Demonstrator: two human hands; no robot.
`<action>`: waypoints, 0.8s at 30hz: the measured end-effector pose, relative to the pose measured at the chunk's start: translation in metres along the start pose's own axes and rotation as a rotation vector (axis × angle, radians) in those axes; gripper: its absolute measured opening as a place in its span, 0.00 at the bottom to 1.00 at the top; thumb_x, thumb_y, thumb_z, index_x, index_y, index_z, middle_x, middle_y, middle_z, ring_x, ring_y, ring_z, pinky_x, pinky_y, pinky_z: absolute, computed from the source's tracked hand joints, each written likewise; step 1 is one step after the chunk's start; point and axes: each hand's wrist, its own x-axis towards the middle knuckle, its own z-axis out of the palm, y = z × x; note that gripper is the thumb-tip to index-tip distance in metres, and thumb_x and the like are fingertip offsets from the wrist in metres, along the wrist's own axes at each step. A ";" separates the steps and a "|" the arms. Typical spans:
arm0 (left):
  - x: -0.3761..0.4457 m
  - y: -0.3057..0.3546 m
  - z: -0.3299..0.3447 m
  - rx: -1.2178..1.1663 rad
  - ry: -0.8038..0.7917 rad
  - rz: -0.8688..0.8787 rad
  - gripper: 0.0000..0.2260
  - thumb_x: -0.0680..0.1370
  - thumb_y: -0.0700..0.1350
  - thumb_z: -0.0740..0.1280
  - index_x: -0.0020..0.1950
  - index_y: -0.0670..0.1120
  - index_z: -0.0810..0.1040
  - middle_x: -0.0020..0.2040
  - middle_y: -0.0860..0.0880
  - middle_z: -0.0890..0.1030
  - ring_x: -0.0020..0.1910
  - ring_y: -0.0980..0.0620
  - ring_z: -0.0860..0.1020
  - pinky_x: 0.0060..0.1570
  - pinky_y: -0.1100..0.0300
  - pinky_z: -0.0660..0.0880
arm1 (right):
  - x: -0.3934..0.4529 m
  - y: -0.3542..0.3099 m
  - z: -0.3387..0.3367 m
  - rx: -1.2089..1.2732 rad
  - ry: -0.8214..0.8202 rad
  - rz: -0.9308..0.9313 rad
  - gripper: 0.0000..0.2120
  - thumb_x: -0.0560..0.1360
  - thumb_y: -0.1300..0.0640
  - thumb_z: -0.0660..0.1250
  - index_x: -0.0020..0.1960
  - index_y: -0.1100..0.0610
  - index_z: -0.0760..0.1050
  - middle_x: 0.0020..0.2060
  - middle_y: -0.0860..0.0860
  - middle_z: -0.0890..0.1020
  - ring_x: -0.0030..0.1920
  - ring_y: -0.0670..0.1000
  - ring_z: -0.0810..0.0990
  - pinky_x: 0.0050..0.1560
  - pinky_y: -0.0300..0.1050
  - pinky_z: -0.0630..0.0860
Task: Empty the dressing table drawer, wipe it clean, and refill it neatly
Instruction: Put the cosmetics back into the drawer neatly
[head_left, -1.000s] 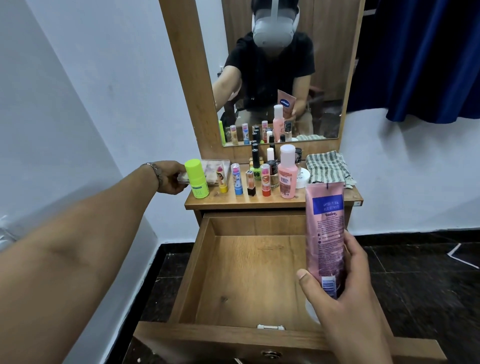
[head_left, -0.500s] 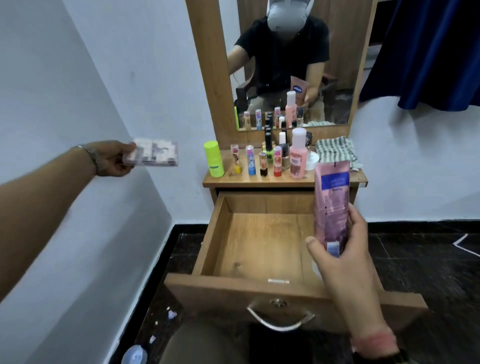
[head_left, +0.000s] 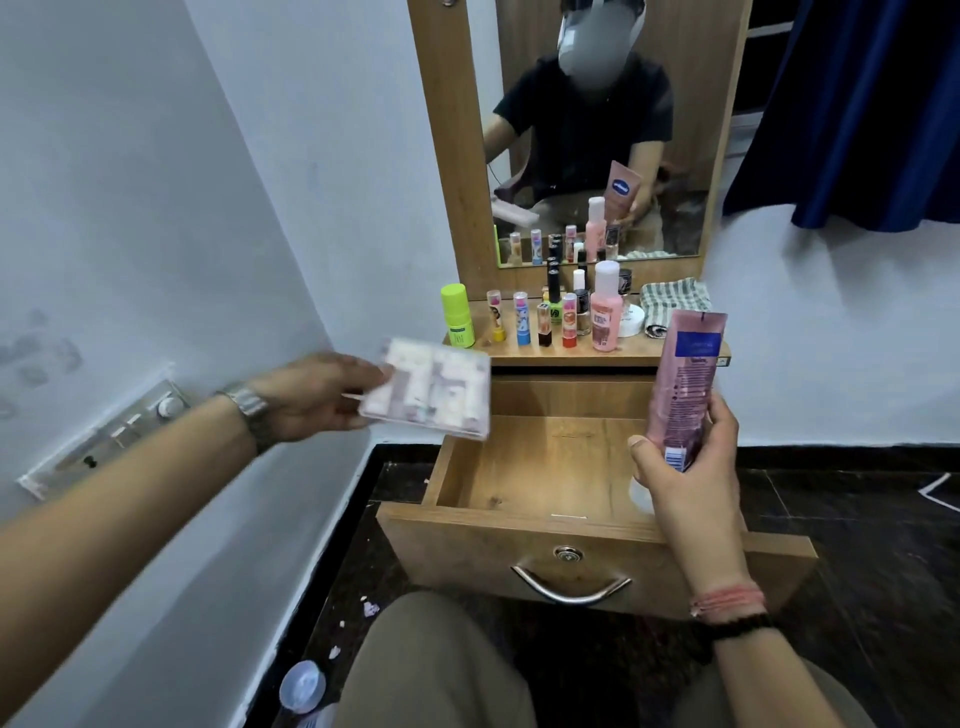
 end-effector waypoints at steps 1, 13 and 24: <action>-0.001 -0.004 0.017 0.023 -0.016 0.015 0.01 0.77 0.41 0.66 0.48 0.45 0.76 0.40 0.49 0.81 0.33 0.54 0.80 0.36 0.62 0.77 | 0.000 0.000 -0.001 0.020 0.004 0.000 0.36 0.72 0.54 0.71 0.72 0.40 0.56 0.58 0.43 0.75 0.50 0.35 0.76 0.46 0.35 0.74; 0.066 -0.044 0.129 0.485 0.037 -0.027 0.21 0.77 0.43 0.68 0.68 0.47 0.66 0.61 0.44 0.77 0.55 0.46 0.79 0.51 0.49 0.80 | 0.002 0.005 -0.006 0.082 0.011 0.022 0.35 0.71 0.55 0.71 0.72 0.41 0.58 0.60 0.46 0.76 0.55 0.47 0.78 0.54 0.42 0.75; 0.100 -0.061 0.141 0.998 0.061 -0.002 0.34 0.74 0.40 0.68 0.76 0.52 0.57 0.72 0.42 0.64 0.70 0.44 0.66 0.64 0.52 0.69 | 0.004 0.006 -0.003 0.047 -0.024 0.034 0.36 0.72 0.53 0.71 0.73 0.40 0.56 0.60 0.44 0.74 0.54 0.46 0.78 0.47 0.40 0.78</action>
